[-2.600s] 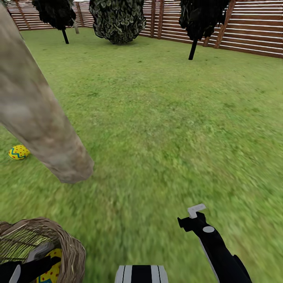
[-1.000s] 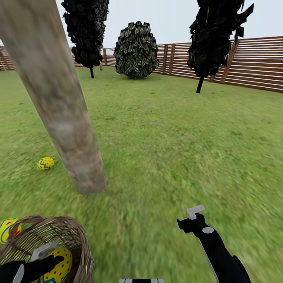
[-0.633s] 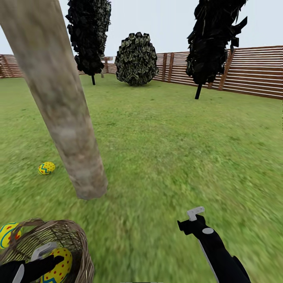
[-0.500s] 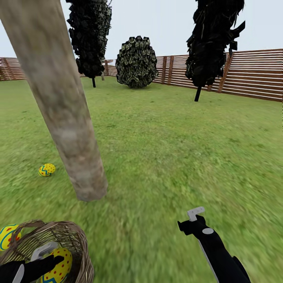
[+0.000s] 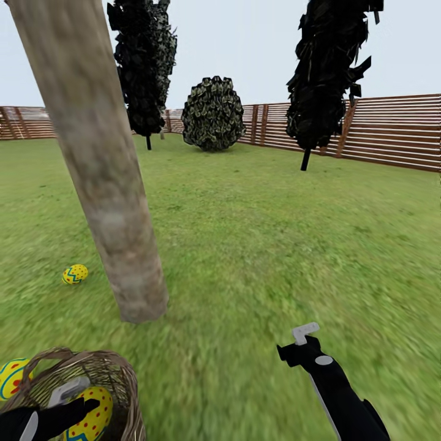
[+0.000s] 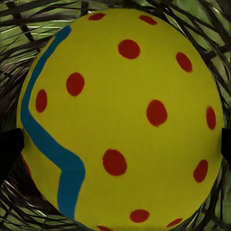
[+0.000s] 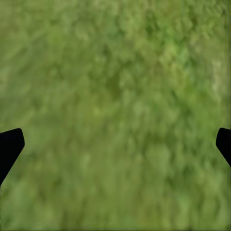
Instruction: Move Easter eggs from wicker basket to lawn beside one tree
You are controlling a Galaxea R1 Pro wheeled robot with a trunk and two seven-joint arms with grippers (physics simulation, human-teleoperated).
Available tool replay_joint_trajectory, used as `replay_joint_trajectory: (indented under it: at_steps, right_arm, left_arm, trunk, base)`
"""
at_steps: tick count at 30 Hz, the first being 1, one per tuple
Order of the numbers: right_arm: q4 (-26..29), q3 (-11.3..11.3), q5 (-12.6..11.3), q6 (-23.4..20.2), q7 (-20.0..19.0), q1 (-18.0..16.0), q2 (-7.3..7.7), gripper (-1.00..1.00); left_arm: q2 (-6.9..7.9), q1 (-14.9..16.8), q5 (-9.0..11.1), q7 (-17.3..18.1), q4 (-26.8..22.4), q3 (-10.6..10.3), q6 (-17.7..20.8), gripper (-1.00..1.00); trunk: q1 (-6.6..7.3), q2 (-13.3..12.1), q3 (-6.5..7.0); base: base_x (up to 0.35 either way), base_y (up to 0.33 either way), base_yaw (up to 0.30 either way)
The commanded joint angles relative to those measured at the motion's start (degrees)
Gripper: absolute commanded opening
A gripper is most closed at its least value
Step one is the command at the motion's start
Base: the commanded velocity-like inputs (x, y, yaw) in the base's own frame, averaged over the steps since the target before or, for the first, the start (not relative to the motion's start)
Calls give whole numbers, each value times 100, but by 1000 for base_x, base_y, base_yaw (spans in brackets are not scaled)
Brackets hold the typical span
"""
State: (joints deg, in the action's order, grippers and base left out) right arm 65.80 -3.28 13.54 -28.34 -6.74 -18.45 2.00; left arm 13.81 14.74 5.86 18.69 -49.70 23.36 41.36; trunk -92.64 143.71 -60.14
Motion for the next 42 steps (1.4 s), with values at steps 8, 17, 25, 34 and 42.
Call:
replay_joint_trajectory:
  at_steps: [8, 17, 25, 34, 42]
  right_arm:
    - [-433, 50, 67, -997, 187, -3, 2, 100]
    - [135, 51, 70, -2142, 225, -2, 14, 100]
    - [112, 61, 6, -2132, 225, -1, 3, 100]
    - [80, 47, 44, -2022, 234, -4, -1, 100]
    - [82, 52, 5, -2018, 226, -4, 2, 100]
  left_arm:
    - [-22, 3, 51, 7, -15, -5, 47, -100]
    - [-79, 3, 37, -4, -23, -19, 59, -100]
    - [-123, 3, 29, -34, -13, -7, 56, -100]
    - [-248, 3, -1, -65, 1, -7, 55, -100]
    - [-256, 3, 18, -67, 42, 32, -8, -100]
  trunk:
    - [22, -9, 172]
    - [45, -21, 372]
    - [66, -31, 549]
    - [89, -44, 748]
    - [207, -249, 905]
  base:
    - [-1, 0, 0]
    - [-22, 0, 0]
    - [-204, 0, 0]
    - [-2, 0, 195]
    - [0, 0, 169]
